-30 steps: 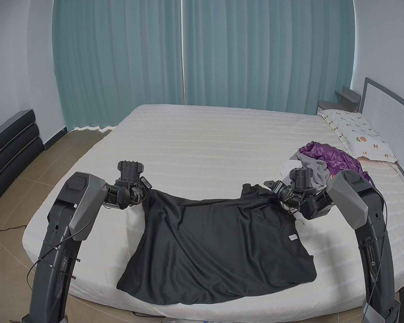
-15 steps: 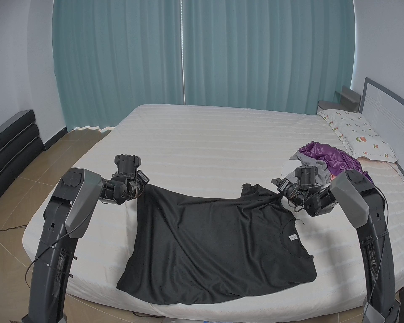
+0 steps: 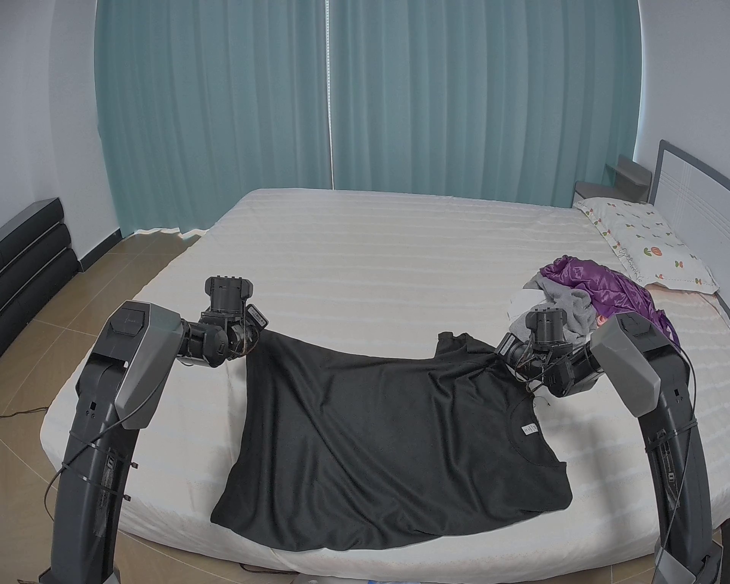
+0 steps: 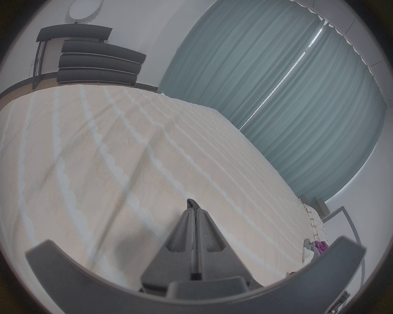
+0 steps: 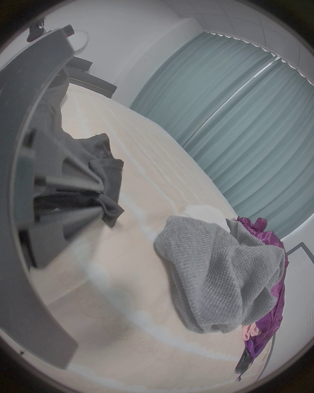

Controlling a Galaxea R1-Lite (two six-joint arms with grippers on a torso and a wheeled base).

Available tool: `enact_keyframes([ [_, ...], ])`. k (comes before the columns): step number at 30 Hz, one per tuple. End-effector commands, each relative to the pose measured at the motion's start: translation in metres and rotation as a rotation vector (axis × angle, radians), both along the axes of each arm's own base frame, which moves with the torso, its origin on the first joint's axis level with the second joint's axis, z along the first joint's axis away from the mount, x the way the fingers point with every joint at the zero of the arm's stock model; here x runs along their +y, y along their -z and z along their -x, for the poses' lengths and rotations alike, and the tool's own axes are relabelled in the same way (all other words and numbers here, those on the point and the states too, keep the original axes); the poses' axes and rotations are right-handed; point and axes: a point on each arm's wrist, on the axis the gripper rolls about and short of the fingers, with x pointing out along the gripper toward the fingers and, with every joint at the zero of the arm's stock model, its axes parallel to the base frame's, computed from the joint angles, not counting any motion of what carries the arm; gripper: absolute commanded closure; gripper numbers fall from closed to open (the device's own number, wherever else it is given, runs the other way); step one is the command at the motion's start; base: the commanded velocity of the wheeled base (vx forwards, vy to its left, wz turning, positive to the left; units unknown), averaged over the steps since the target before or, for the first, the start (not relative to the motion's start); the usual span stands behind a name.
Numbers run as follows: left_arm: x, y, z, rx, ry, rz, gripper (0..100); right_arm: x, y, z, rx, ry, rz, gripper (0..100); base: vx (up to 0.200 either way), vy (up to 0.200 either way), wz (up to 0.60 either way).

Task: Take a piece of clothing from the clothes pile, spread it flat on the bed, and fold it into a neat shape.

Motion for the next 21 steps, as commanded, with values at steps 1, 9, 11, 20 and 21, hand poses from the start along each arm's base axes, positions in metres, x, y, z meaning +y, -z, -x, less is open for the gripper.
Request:
enact_keyframes([
  [1,0.002,-0.003,-0.001,-0.013,-0.007,-0.003,100,-0.003,-0.013,-0.006,-0.044,0.013,-0.010,100,0.000,0.000,0.00],
  [9,0.019,-0.012,-0.008,-0.132,-0.063,-0.002,100,-0.024,-0.058,-0.030,-0.230,0.122,-0.021,100,0.000,0.000,0.00],
  [11,0.025,-0.014,-0.010,-0.151,-0.073,0.000,100,-0.025,-0.063,-0.034,-0.269,0.134,-0.022,100,0.000,0.000,0.00],
  [20,0.033,-0.007,-0.014,-0.154,-0.089,-0.001,100,-0.016,-0.043,-0.037,-0.288,0.132,-0.010,100,0.000,0.000,0.00],
  [21,0.032,-0.004,-0.014,-0.148,-0.087,-0.003,100,-0.016,-0.039,-0.037,-0.281,0.131,-0.008,100,0.000,0.000,0.00],
])
